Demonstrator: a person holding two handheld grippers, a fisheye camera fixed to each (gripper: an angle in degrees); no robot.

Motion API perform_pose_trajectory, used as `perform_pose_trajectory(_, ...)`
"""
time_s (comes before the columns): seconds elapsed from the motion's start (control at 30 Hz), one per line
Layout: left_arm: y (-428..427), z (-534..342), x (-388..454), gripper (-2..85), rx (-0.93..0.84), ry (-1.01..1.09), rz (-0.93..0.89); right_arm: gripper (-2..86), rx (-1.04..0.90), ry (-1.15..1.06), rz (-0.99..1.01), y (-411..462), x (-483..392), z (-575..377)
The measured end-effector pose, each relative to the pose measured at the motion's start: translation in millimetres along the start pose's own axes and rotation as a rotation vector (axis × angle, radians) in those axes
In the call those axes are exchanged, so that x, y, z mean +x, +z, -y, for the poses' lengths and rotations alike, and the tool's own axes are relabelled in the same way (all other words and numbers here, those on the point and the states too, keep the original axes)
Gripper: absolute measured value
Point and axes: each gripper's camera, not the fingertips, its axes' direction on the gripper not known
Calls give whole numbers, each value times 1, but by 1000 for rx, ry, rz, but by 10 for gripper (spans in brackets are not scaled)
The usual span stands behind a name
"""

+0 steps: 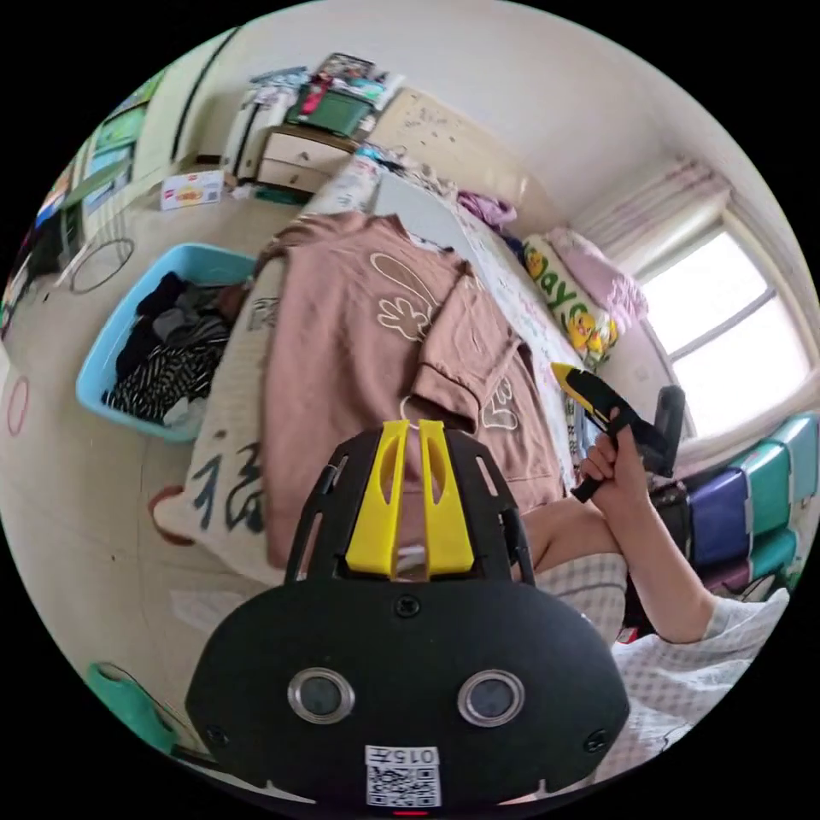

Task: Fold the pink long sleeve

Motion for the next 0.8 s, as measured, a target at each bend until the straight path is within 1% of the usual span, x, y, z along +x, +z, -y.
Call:
perform_pose_trajectory(0.03,-15,-10,-10,13,30,-26,-4,-4,15,13,18,-2,-5,2)
perform_pose_trajectory(0.1,-77,-48,-44,20,157,-113,22,-4,71,34,124,-8,-33,13)
perform_pose_trajectory(0.13,-92,-57,-50,23,186,-128,38,-4,80,24,142,-8,-42,15)
perform_pose_trajectory(0.17,-119,-73,-61,29,241,-148,73,-4,74,-31,159,-7,-62,19)
perform_pose_trajectory(0.2,-143,-86,-69,37,289,-161,102,-4,42,-141,142,-4,-84,21)
perform_pose_trajectory(0.23,-154,-91,-72,42,311,-165,114,-4,23,-203,121,-2,-94,20)
perform_pose_trajectory(0.3,-187,-104,-87,58,373,-177,149,-4,-24,-392,3,6,-120,7)
perform_pose_trajectory(0.4,-209,-103,-111,72,420,-210,162,-4,-34,-475,-86,19,-118,-12)
perform_pose_trajectory(0.47,-215,-97,-130,73,452,-231,155,-4,-66,-471,-89,32,-107,-19)
perform_pose_trajectory(0.53,-212,-86,-154,73,464,-265,122,-4,-109,-440,-95,50,-95,-24)
perform_pose_trajectory(0.63,-183,-62,-206,76,466,-347,-4,-4,-169,-411,-133,87,-83,-31)
perform_pose_trajectory(0.7,-139,-44,-257,90,469,-470,-165,-5,-235,-412,-172,126,-83,-29)
perform_pose_trajectory(0.73,-125,-40,-271,96,469,-507,-210,-5,-249,-412,-181,136,-83,-28)
perform_pose_trajectory(0.8,-64,-23,-323,111,466,-650,-393,-5,-287,-369,-222,177,-82,-17)
